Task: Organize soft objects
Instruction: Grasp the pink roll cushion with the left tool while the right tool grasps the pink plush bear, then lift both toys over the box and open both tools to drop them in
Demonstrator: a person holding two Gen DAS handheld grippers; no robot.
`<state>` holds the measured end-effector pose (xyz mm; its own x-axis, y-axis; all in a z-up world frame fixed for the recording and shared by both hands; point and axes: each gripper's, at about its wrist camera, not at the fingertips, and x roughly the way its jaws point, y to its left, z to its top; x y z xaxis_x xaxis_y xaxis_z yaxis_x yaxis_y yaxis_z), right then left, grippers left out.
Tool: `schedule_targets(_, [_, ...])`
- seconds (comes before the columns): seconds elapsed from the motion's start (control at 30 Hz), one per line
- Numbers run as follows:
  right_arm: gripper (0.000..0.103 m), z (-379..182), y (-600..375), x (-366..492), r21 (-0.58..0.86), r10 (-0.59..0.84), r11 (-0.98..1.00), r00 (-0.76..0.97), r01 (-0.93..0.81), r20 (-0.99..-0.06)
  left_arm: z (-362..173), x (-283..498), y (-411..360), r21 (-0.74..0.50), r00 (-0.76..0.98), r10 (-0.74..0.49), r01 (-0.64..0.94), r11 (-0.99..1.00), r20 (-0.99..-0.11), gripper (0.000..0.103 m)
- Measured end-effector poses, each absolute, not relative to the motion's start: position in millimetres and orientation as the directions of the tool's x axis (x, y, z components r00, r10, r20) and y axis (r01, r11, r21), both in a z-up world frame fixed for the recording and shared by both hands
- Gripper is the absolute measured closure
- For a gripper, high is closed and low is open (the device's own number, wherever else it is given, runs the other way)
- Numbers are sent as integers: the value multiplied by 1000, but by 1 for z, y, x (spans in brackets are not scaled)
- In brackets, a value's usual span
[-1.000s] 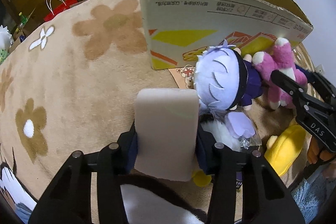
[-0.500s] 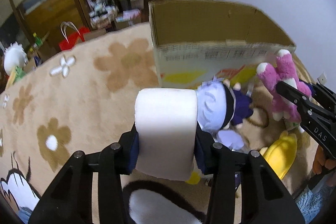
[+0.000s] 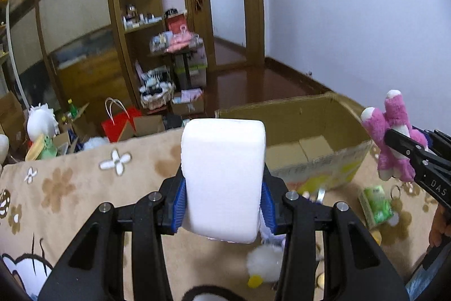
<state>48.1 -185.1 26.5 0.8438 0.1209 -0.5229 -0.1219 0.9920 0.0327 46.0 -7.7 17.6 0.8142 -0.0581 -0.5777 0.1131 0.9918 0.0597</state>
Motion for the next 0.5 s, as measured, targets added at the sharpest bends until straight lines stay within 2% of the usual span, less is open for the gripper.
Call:
schedule_targets(0.17, [64, 40, -183, 58, 11, 123, 991, 863, -134, -490, 30, 60, -9, 71, 839, -43, 97, 993, -542, 61])
schedule_targets(0.3, [64, 47, -180, 73, 5, 126, 990, 869, -141, -479, 35, 75, -8, 42, 836, -49, 86, 995, -547, 61])
schedule_targets(0.5, [64, 47, -180, 95, 13, 137, 989, 867, -149, -479, 37, 98, -17, 79, 825, -40, 102, 992, -564, 61])
